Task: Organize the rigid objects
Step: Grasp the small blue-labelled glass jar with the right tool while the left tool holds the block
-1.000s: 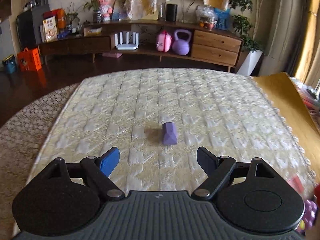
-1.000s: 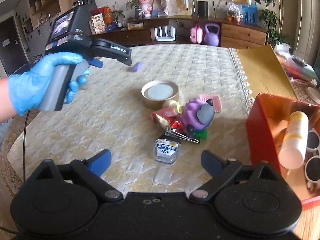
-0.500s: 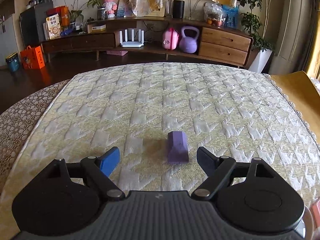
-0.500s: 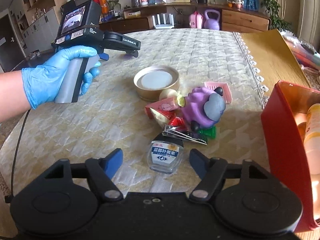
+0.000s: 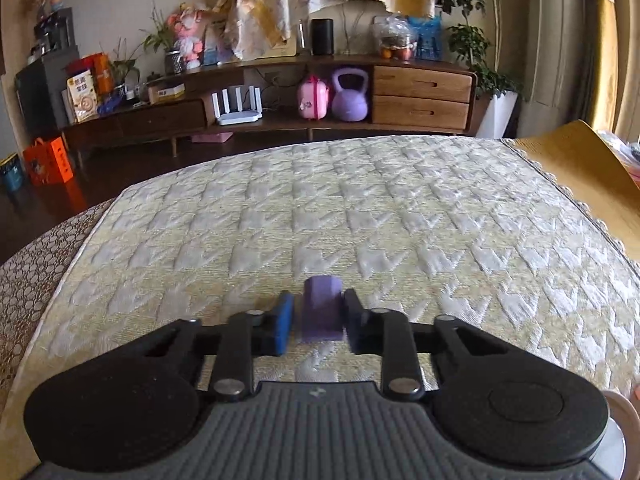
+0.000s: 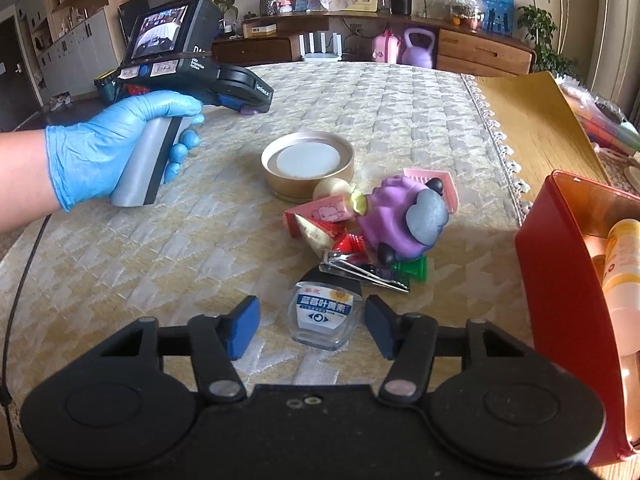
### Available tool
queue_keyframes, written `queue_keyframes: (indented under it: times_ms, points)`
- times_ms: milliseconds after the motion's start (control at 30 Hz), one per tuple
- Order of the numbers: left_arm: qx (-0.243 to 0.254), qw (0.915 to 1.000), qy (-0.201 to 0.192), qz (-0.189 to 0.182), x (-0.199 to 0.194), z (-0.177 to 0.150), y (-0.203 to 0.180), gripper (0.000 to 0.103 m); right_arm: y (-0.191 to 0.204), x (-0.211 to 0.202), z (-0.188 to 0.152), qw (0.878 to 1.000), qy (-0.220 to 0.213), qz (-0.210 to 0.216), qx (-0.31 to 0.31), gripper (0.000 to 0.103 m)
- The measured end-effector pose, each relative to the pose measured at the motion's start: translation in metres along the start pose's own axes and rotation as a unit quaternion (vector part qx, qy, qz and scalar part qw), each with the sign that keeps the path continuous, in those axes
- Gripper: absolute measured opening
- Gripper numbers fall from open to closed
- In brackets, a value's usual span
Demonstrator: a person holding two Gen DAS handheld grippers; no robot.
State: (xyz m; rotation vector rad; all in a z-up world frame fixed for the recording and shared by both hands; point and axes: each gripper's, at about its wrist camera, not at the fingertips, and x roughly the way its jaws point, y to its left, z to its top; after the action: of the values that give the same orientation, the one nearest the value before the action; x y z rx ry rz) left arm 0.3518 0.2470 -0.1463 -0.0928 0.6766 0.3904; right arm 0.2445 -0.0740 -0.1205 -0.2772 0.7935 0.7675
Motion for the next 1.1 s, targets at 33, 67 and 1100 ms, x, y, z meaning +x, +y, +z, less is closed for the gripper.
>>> queue_keyframes:
  times_ms: [33, 67, 1100]
  points:
    - [0.002, 1.0000, 0.001, 0.001, 0.000, 0.000, -0.001, 0.020, 0.000, 0.000, 0.000, 1.000, -0.001, -0.005, -0.003, 0.048]
    - [0.003, 1.0000, 0.002, 0.002, -0.001, 0.000, -0.003, 0.020, 0.000, -0.001, 0.000, 1.000, -0.002, -0.011, -0.006, 0.045]
    - [0.019, 0.9974, 0.037, -0.059, -0.156, -0.034, -0.052, 0.020, -0.022, -0.091, -0.021, 0.997, -0.067, -0.007, 0.034, 0.039]
